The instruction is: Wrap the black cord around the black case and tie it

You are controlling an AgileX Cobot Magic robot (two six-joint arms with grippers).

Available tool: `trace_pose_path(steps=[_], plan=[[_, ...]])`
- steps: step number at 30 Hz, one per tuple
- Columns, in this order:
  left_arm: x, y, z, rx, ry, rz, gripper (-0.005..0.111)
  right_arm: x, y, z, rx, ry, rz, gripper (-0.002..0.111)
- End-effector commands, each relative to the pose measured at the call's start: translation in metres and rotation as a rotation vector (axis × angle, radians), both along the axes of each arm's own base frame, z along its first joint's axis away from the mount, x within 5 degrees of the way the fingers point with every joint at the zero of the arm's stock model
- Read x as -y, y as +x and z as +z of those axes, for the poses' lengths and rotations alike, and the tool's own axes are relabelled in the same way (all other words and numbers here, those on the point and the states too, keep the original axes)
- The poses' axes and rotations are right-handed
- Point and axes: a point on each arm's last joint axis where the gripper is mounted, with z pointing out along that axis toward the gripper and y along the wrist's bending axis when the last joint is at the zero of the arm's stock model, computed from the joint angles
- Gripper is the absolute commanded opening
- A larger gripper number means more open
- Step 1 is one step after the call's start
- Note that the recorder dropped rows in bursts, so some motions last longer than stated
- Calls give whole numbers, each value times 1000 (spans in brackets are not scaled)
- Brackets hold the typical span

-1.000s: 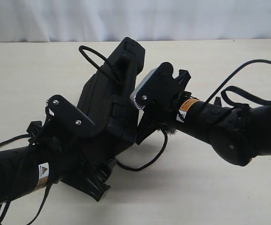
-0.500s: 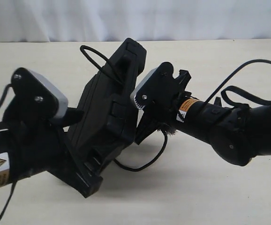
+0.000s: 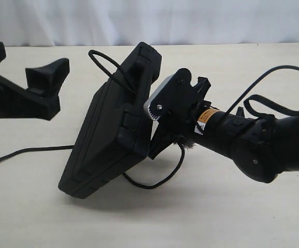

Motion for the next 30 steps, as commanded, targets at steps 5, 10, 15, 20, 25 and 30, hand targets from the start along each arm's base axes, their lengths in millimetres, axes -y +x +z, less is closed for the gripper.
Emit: trace_pose_path(steps=[5,10,15,20,25,30], plan=[[-6,35,38,-78,-190,-156,86,-2,1,2,12,10,8,4],[-28,78,30,-301,-400,-313,86,-2,1,2,0,26,-2,4],[-60,118,-5,-505,-646,-367,86,-2,1,2,0,26,-2,4],[-52,145,-34,-540,-749,-503,86,-2,1,2,0,26,-2,4],[-40,164,-51,-573,-810,-546,86,-2,1,2,0,26,-2,4],[-37,170,-61,-578,-792,-507,86,-2,1,2,0,26,-2,4]])
